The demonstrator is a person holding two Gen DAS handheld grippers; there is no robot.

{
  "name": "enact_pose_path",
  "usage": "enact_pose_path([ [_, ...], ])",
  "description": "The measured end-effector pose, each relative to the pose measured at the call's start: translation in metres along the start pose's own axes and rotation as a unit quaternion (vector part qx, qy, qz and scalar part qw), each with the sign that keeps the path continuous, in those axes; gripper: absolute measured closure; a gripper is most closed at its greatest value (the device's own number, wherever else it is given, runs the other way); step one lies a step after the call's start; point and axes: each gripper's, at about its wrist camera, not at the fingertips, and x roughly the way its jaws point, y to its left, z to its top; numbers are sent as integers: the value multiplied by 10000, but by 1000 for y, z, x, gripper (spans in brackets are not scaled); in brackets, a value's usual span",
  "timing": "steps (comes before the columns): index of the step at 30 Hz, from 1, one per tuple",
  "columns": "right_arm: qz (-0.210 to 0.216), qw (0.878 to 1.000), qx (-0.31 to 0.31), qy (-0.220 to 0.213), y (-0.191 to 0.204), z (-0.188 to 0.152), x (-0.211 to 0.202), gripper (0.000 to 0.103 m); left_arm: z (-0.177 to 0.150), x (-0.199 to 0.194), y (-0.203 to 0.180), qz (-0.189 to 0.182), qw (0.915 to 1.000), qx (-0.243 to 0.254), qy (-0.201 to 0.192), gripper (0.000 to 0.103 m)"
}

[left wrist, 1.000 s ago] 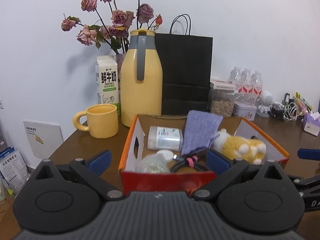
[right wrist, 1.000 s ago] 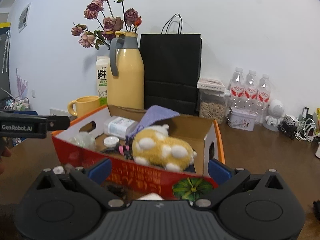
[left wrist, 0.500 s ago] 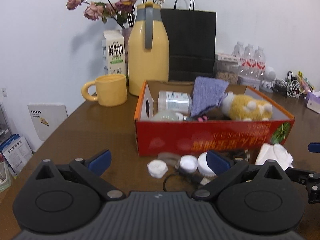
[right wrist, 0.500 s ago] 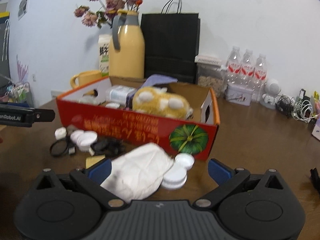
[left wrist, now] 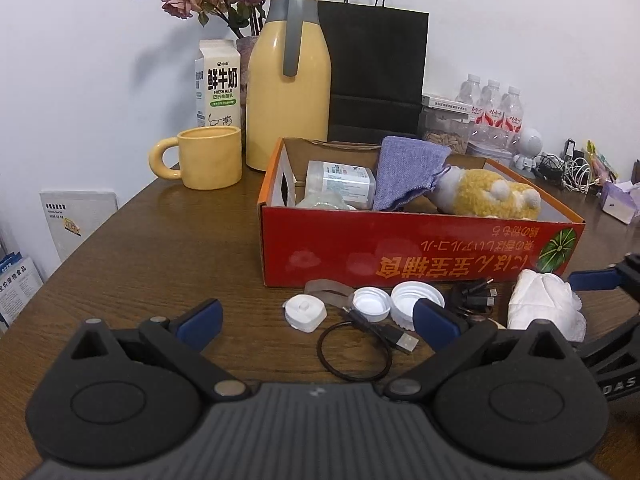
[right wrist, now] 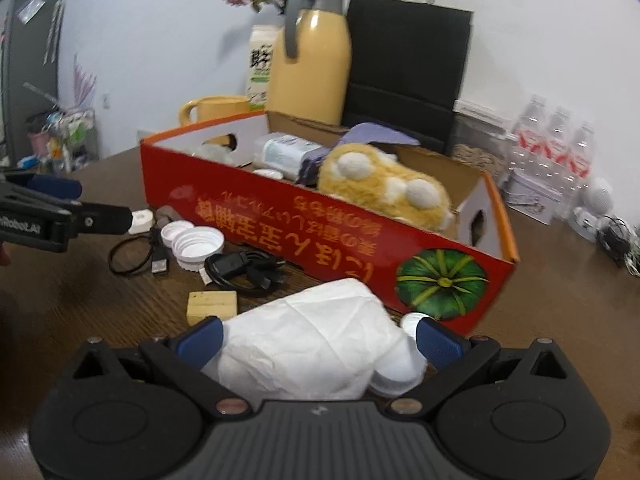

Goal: Organize objects
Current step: 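Grasp the crumpled white tissue with the right tool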

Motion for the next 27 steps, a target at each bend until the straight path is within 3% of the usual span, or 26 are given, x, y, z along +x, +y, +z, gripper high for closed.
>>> enact_pose_path([
  [11,216,9998,23,-9,-1,-3,9,2,-6,1,-2,-52,10000,-6,-65,0],
  [27,367,9988,23,-316,2,-7,-8,40,-6,5,3,-12,9998,-170,53,0],
])
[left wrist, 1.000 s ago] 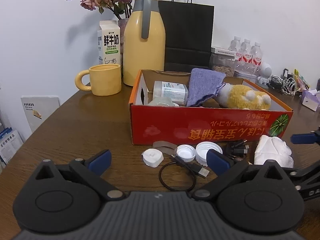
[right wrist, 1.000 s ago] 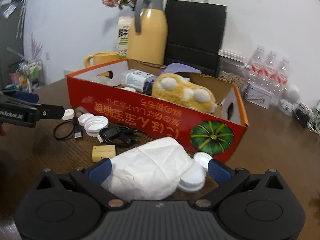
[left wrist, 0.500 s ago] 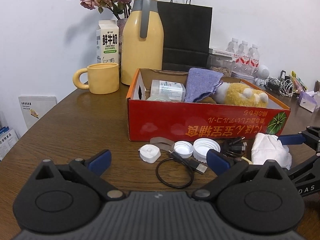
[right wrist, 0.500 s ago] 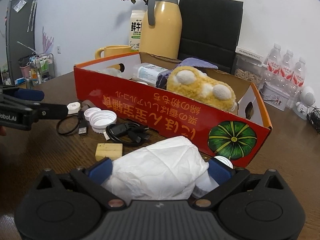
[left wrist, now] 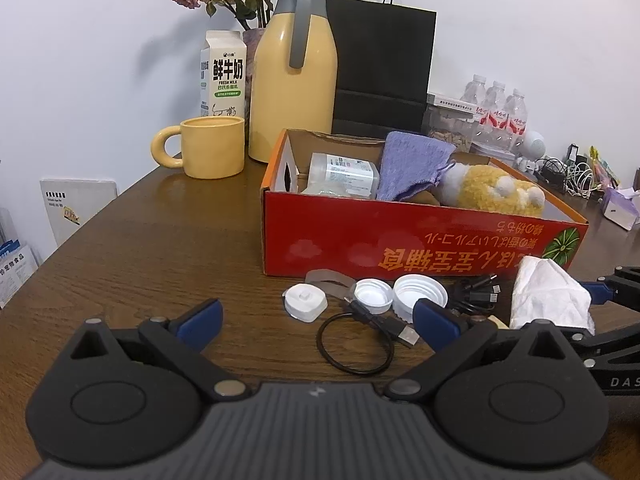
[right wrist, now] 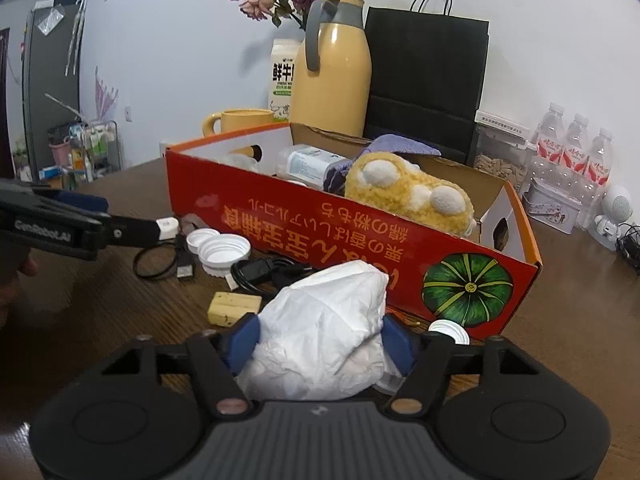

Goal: Organize objects
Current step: 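Grasp the crumpled white tissue with the right tool, then carry the tissue into the box with the right tool while the left tool drops a white cap in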

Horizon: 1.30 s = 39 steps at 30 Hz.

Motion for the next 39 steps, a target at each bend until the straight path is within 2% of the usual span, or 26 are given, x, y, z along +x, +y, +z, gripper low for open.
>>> enact_pose_path([
  [7,89,9996,59,-248,3,-2,-10,50,0,1,1,26,10000,-38,26,0],
  [16,-33,9970,495,-594,-8,-3,-20,51,4,3,6,173,9997,-175,56,0],
  [26,-157,9952,601,-760,-12,-4,-24,50,16,24,17,577,9973,-61,458,0],
  [31,-178,9948,605,-796,-11,-4,-25,50,15,30,16,571,9968,41,556,8],
  [36,-178,9948,604,-798,-12,-4,-25,50,18,37,15,550,9963,108,656,23],
  [39,-176,9948,604,-797,-12,-4,-25,50,19,41,14,387,9967,122,702,32],
])
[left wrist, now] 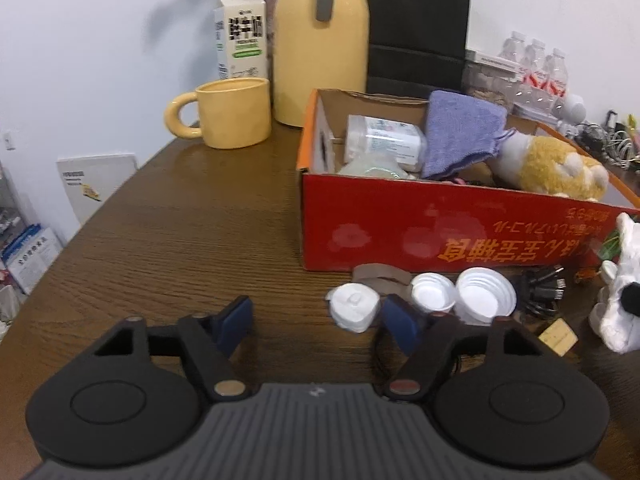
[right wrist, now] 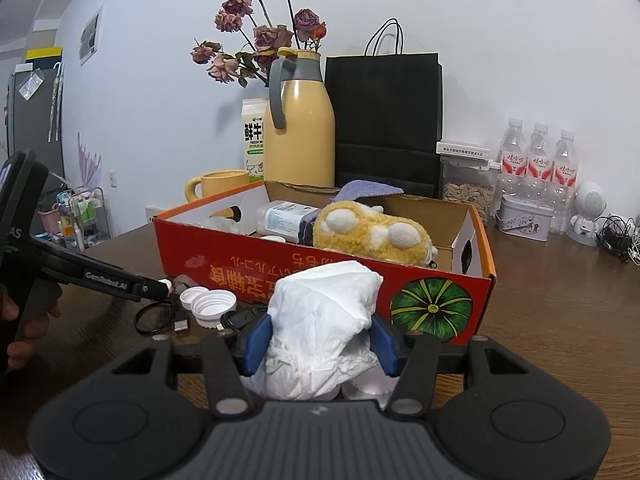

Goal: Organize objects
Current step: 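Carry the tissue into the box with the right tool while the left tool drops a white cap in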

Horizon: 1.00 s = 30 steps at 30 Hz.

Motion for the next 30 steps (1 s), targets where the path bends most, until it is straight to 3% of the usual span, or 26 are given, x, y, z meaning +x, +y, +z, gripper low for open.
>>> enact_pose_path([
  [4,1,10000,1,2,0,0,0,50,0,1,-2,-149,9999,22,-40,43],
  [6,0,10000,-1,1,0,0,0,50,0,0,-3,-199,9998,54,-76,62],
  [8,0,10000,0,2,0,0,0,50,-1,-1,-5,-270,9996,72,-101,75],
  [21,-78,9999,-3,-89,0,0,-1,50,-1,-26,-9,-307,9979,-17,-564,75],
  [30,93,9987,51,-502,10,28,-7,50,30,-59,-20,-557,9906,39,-1246,75],
])
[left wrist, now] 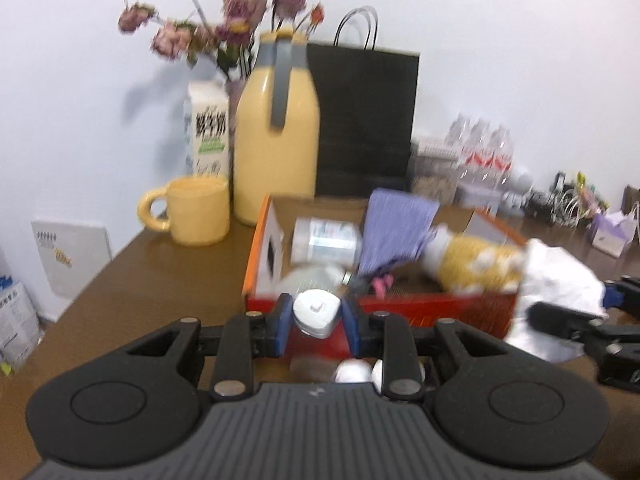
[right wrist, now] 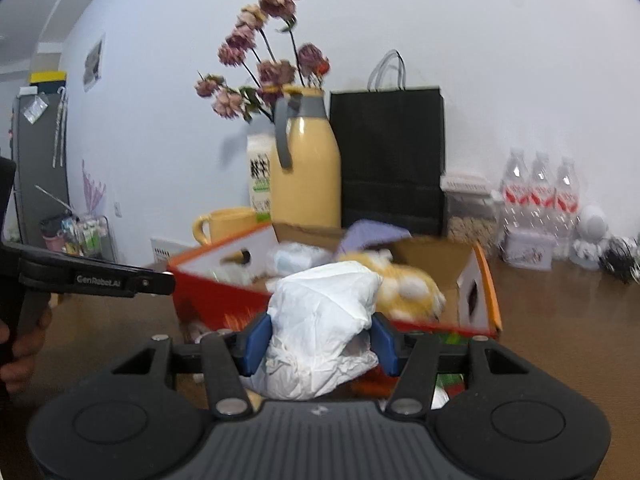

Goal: Organize objects
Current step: 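Carry the tissue into the box with the right tool while the left tool drops a white cap in, then withdraw both tools from the box toward the white caps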

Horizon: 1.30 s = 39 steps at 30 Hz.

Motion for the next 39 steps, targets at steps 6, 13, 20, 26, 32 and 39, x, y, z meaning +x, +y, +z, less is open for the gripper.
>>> enact_pose_path([
  [6,-3,9992,-306,-237,21,34,24,50,29,9,-11,-66,9995,22,-323,75],
  [13,-277,9986,-420,-187,30,61,76,50,51,51,-11,85,9994,-92,-324,75],
  [20,-491,9984,-267,-16,23,54,117,50,47,86,-6,189,9994,-188,-215,75],
  [26,-450,9985,-252,163,19,45,124,36,40,89,-7,214,9995,-67,-212,46],
  [32,-541,9985,-98,77,14,41,110,0,38,72,-7,358,9972,-51,-654,0],
  [39,-588,9983,22,19,8,42,103,0,38,70,-9,375,9973,-25,-628,0],
])
